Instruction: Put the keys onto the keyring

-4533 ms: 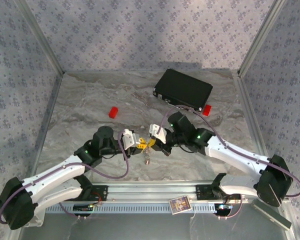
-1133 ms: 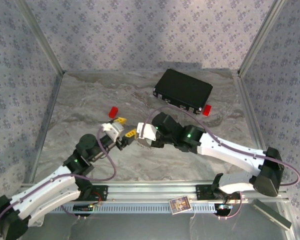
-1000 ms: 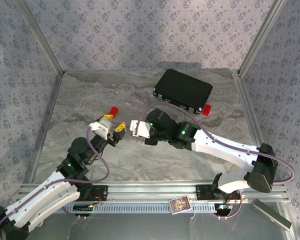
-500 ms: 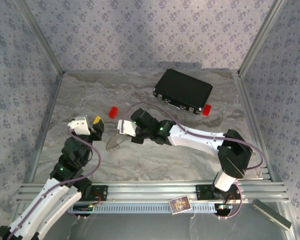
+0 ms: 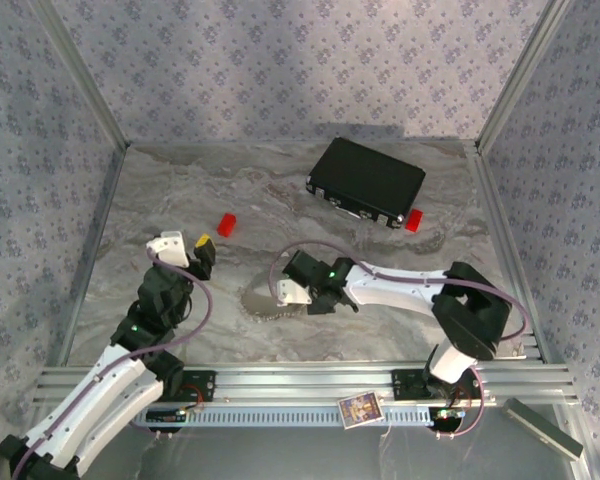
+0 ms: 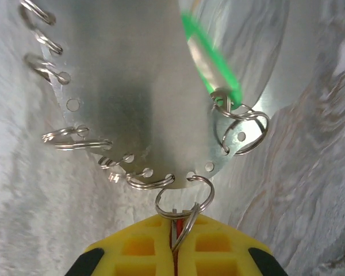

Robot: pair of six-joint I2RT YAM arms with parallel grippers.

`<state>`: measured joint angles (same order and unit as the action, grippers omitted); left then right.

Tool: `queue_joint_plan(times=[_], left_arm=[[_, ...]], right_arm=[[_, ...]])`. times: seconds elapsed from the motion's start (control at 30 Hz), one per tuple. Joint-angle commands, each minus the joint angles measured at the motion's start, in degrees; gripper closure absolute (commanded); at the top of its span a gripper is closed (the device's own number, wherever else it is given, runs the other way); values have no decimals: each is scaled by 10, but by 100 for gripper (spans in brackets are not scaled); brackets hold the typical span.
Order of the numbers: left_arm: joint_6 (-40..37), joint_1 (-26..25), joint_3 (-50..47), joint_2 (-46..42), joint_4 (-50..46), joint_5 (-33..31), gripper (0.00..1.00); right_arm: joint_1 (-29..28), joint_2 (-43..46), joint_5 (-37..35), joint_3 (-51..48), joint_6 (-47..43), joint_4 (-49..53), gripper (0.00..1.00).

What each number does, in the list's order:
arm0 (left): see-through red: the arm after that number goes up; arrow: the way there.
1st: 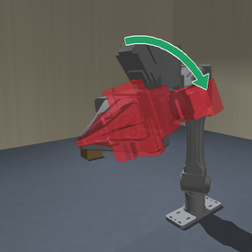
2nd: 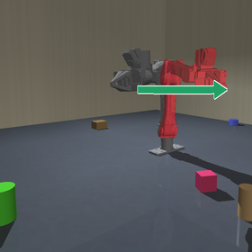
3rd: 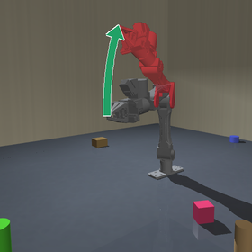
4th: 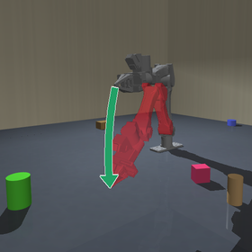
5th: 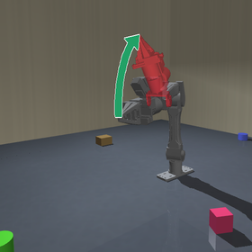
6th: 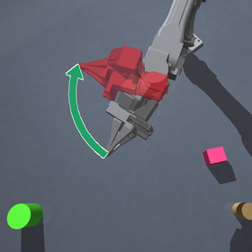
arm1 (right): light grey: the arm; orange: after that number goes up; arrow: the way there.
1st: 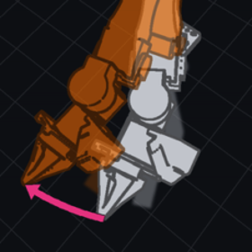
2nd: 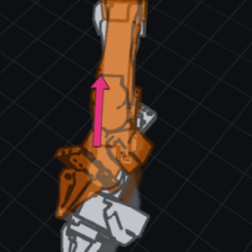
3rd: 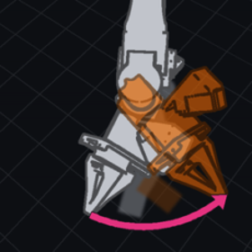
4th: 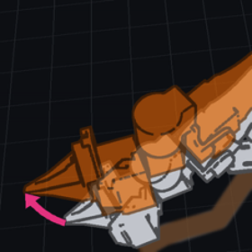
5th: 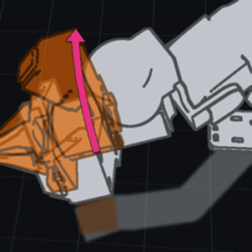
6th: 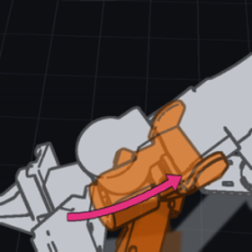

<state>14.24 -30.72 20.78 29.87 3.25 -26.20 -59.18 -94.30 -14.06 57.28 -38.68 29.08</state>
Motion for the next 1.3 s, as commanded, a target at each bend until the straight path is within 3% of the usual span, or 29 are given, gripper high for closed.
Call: queue_joint_plan(times=[0.0,0.13,0.33,0.43,0.47,0.53,0.6,0.63,0.73,0.8,0.9,0.97,1.13,1.27], left_arm=[[2,7,-2,10,23,-1,40],[6,9,-4,22,26,0,40],[-3,11,-1,39,33,-3,37],[-31,14,8,54,35,-5,34],[-39,18,11,62,38,-7,32],[-52,29,12,78,52,2,29],[-68,47,14,99,66,15,27],[-78,55,15,109,70,17,26],[-100,96,18,138,83,25,24],[-104,128,7,158,114,24,24],[-120,173,-11,196,172,30,24],[-121,203,-17,234,203,46,24],[-121,254,-33,347,320,109,24],[-122,285,-36,445,426,169,24]], right_arm=[[-8,-23,-80,-17,-15,42,91],[-8,-19,-85,-29,-14,51,71],[14,32,-83,-40,12,95,59],[45,109,-14,-40,60,90,57],[62,142,42,-36,88,82,57],[125,206,184,-40,145,20,55],[194,266,256,-86,222,-100,53],[213,287,243,-108,246,-142,52],[265,337,98,-172,291,-232,45],[329,359,5,-210,321,-284,42],[429,363,-63,-274,325,-373,42],[488,349,-51,-328,334,-466,42],[611,246,72,-428,374,-722,42],[635,187,162,-405,383,-756,44]])
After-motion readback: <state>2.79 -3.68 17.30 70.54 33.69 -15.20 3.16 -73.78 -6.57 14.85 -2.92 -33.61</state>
